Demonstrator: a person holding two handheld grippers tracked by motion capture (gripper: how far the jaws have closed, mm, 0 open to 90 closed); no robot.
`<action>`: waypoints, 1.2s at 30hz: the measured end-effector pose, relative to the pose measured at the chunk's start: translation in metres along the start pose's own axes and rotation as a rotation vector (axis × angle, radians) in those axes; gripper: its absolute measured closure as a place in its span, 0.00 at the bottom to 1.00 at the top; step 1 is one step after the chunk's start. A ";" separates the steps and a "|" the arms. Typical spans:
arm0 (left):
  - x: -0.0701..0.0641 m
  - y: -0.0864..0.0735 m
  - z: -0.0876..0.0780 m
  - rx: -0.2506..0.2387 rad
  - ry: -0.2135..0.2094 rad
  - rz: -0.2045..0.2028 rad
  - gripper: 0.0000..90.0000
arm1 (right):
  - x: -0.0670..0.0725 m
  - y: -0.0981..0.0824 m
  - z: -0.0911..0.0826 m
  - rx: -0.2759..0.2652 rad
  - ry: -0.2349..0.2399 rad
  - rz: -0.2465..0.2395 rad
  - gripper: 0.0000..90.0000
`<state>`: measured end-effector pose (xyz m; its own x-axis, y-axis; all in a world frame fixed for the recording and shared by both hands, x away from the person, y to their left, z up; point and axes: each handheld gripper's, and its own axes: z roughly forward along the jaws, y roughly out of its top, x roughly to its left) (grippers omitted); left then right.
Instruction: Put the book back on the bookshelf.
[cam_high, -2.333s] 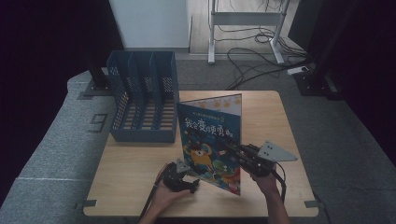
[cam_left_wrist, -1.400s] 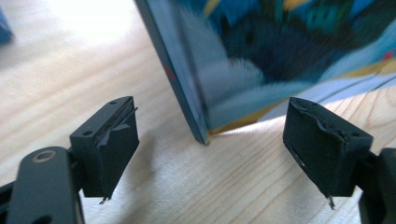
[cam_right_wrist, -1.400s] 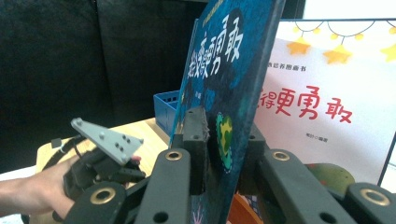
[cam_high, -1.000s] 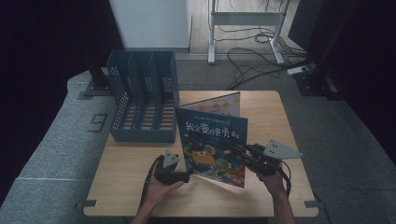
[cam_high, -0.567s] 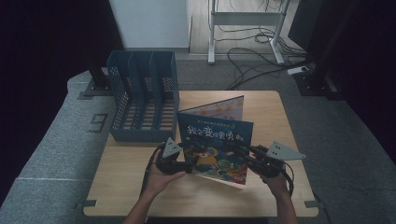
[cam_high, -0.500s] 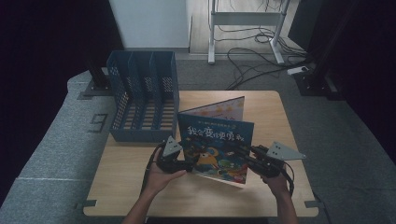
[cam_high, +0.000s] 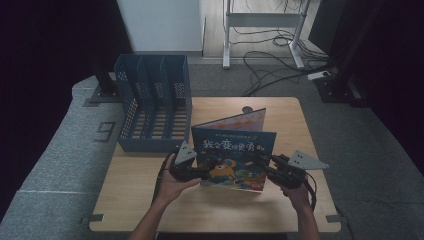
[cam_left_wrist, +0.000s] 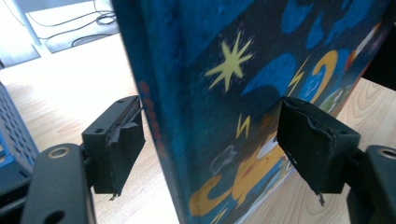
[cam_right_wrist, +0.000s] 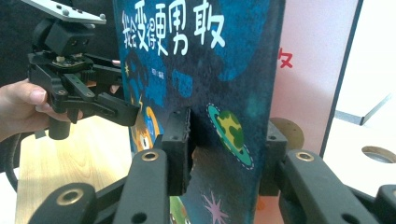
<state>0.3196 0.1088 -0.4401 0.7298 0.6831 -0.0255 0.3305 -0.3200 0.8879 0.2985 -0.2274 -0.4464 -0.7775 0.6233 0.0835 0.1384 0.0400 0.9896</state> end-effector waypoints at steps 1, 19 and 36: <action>-0.001 0.001 0.000 -0.003 0.001 0.007 0.28 | -0.001 -0.001 0.000 0.000 -0.005 0.001 0.69; -0.013 0.021 -0.011 -0.059 -0.033 0.058 0.44 | -0.012 -0.010 0.000 -0.015 -0.053 0.061 0.63; -0.008 0.030 -0.007 -0.085 -0.081 0.047 0.43 | -0.014 -0.012 0.000 -0.032 -0.036 0.088 0.63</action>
<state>0.3199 0.0983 -0.4098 0.7907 0.6119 -0.0170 0.2452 -0.2912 0.9247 0.3079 -0.2363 -0.4597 -0.7407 0.6509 0.1663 0.1846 -0.0409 0.9820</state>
